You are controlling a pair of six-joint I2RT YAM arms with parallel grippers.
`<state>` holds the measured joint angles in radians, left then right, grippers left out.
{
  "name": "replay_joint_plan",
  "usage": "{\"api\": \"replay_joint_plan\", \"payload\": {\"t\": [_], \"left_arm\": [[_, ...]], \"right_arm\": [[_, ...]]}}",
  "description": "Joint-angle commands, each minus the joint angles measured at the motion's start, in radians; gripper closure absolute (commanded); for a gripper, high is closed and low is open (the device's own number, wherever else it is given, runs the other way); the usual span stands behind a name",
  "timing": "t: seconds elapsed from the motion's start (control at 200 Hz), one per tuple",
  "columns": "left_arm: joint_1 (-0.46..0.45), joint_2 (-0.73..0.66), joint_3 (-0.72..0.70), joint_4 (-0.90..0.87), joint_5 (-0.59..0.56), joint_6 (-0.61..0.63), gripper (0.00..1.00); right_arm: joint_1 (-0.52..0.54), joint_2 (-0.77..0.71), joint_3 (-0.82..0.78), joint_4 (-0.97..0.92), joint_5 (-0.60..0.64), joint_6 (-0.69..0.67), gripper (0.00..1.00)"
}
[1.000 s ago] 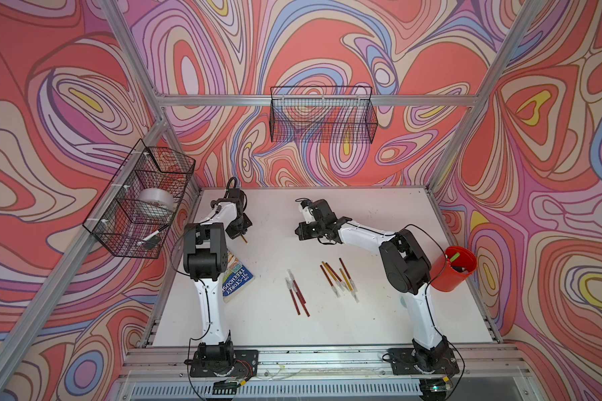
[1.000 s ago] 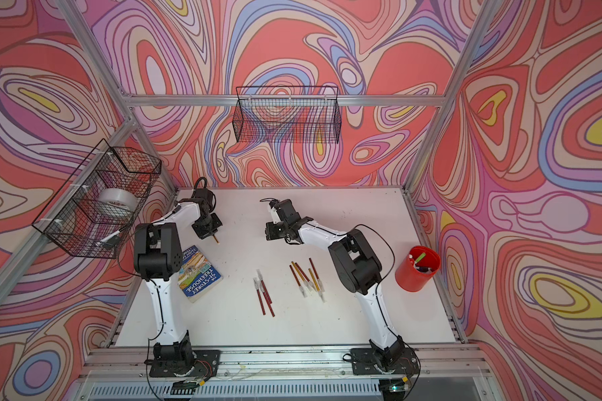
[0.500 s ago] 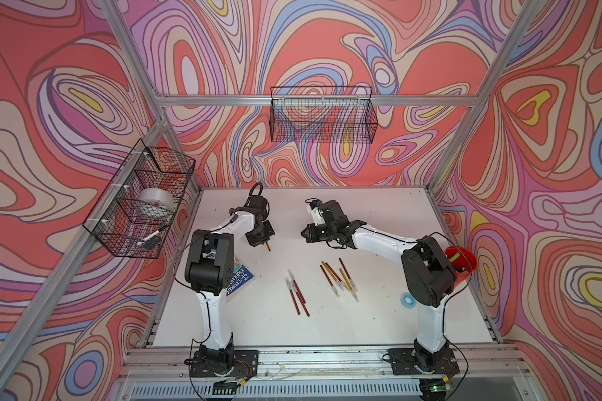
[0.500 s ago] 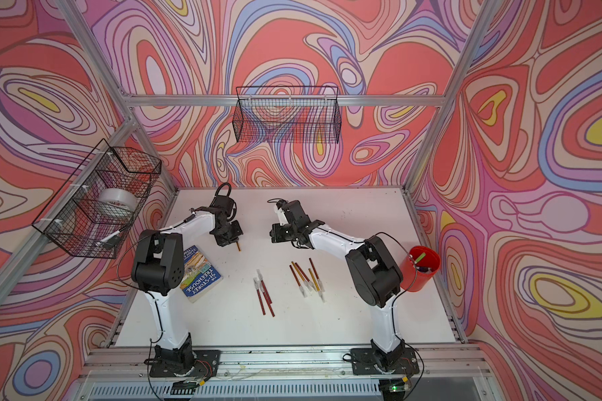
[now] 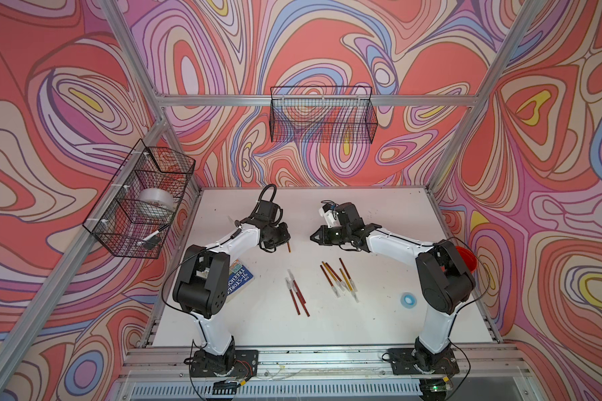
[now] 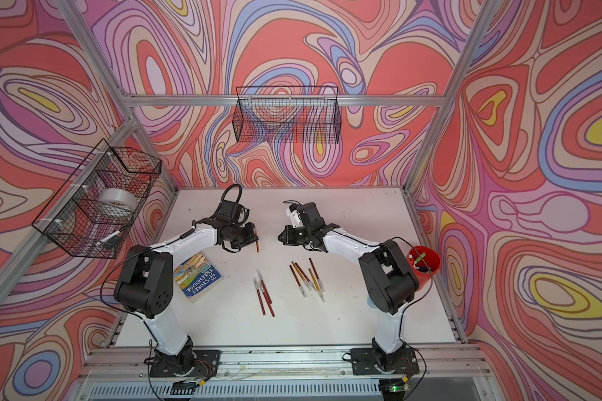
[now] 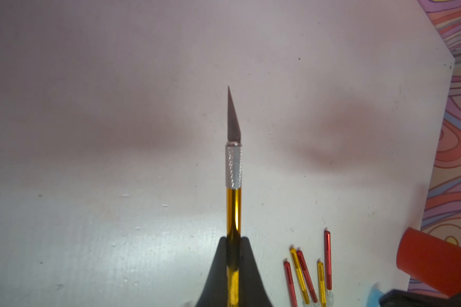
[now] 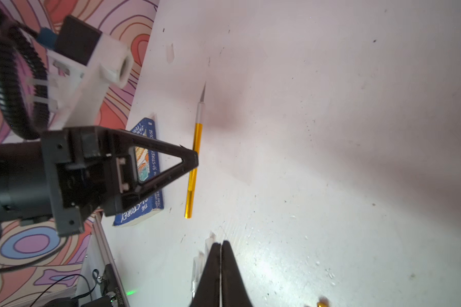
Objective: Remove protective caps from carving knives
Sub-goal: Pick up the carving knife from the center of the board.
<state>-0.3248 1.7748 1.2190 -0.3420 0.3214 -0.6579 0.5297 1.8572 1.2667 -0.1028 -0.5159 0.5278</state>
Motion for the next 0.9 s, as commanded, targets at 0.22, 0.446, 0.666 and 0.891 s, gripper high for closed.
{"api": "replay_joint_plan", "payload": {"t": [0.22,0.446,0.666,0.891], "left_arm": [[-0.083,-0.107,-0.017,0.07,0.083,-0.004,1.0],[-0.11,-0.138,-0.016,0.071,0.096,-0.002,1.0],[-0.129,-0.154,-0.012,0.059,0.102,0.0,1.0],[-0.139,-0.18,-0.008,0.051,0.096,0.003,1.0]], "right_arm": [[-0.009,-0.012,0.04,0.048,-0.133,0.031,0.7],[-0.01,-0.001,0.069,0.049,-0.142,0.031,0.65],[-0.009,0.023,0.103,0.031,-0.131,0.029,0.66],[-0.01,0.031,0.124,-0.007,-0.093,0.015,0.65]]}}
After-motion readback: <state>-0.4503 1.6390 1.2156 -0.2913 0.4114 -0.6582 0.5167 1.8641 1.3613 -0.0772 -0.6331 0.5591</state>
